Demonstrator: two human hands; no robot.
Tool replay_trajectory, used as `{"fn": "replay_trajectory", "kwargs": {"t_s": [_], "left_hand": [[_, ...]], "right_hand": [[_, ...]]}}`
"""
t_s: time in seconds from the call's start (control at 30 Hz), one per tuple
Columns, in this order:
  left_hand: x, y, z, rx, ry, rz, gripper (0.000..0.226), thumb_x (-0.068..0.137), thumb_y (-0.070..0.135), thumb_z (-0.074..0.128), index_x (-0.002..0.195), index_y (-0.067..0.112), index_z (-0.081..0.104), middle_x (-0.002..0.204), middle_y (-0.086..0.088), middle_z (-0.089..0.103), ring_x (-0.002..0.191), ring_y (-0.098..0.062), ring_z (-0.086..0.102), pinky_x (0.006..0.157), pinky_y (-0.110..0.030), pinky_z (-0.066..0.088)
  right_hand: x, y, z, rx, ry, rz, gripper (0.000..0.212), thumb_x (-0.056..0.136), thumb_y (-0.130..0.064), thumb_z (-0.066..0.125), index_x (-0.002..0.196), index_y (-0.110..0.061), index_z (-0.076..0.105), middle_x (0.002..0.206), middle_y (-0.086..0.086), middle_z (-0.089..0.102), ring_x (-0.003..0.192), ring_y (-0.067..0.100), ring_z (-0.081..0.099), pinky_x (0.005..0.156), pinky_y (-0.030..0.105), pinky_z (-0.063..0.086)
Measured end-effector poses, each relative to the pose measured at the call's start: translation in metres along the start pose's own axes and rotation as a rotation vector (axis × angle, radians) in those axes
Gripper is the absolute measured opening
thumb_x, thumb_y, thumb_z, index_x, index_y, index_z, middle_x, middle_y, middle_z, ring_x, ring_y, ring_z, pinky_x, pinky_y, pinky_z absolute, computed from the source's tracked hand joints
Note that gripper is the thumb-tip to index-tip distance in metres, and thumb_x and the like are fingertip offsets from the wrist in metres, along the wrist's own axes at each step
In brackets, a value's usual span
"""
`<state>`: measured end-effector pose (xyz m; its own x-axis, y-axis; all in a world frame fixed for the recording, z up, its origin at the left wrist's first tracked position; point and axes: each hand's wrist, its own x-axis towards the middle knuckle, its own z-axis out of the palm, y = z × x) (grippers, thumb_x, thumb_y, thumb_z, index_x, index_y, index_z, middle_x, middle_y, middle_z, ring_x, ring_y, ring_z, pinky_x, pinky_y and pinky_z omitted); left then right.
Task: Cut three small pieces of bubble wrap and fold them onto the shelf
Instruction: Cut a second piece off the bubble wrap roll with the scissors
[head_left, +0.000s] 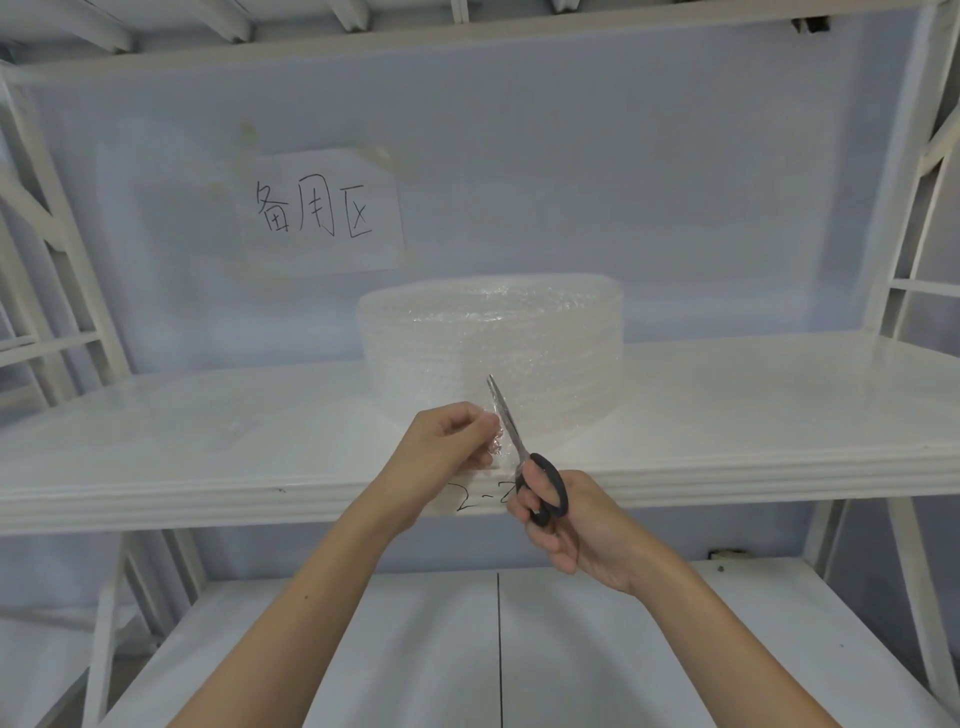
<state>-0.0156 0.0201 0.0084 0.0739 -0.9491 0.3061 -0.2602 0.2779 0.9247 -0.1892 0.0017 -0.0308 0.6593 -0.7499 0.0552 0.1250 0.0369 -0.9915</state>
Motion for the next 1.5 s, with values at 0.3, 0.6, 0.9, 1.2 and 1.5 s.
{"fn": "replay_trajectory", "kwargs": {"t_s": [0.3,0.6,0.9,1.2,1.5], "left_hand": [[0.006,0.014,0.000,0.039,0.034,0.000,0.031,0.097,0.030,0.057,0.078,0.008,0.068,0.070,0.001,0.065,0.062,-0.012,0.061,0.071,-0.029,0.055],[0.010,0.009,0.005,0.015,0.093,0.044,0.036,0.099,0.018,0.052,0.063,0.015,0.057,0.061,0.008,0.050,0.054,-0.008,0.050,0.067,-0.026,0.051],[0.008,0.007,0.004,-0.063,0.015,0.038,0.034,0.100,0.020,0.053,0.068,0.011,0.060,0.065,0.002,0.051,0.060,-0.014,0.049,0.066,-0.023,0.051],[0.004,0.007,0.001,-0.027,-0.080,0.044,0.033,0.100,0.026,0.053,0.072,0.012,0.063,0.066,0.002,0.056,0.062,-0.015,0.056,0.068,-0.027,0.051],[0.002,0.016,0.001,0.049,-0.029,0.040,0.038,0.099,0.035,0.054,0.075,0.008,0.068,0.065,0.002,0.060,0.060,-0.013,0.057,0.068,-0.026,0.053]], "right_hand": [[-0.002,-0.003,-0.001,-0.021,0.018,0.007,0.041,0.081,-0.049,0.062,0.065,-0.015,0.046,0.070,0.000,0.049,0.039,0.009,0.038,0.030,0.017,0.032],[-0.005,-0.004,0.000,-0.031,-0.021,0.021,0.048,0.081,-0.058,0.060,0.066,-0.015,0.049,0.069,-0.001,0.050,0.040,0.013,0.040,0.031,0.019,0.033],[-0.002,-0.007,0.001,-0.046,-0.012,0.016,0.048,0.081,-0.058,0.059,0.067,-0.013,0.048,0.070,-0.001,0.051,0.040,0.013,0.040,0.030,0.019,0.033],[-0.003,-0.017,0.002,-0.070,-0.008,-0.006,0.050,0.077,-0.059,0.060,0.069,-0.012,0.046,0.070,0.001,0.051,0.038,0.011,0.038,0.028,0.018,0.031],[-0.004,-0.018,0.004,-0.075,0.011,-0.036,0.049,0.071,-0.056,0.060,0.067,-0.009,0.047,0.063,-0.003,0.052,0.035,0.008,0.037,0.028,0.017,0.031]]}}
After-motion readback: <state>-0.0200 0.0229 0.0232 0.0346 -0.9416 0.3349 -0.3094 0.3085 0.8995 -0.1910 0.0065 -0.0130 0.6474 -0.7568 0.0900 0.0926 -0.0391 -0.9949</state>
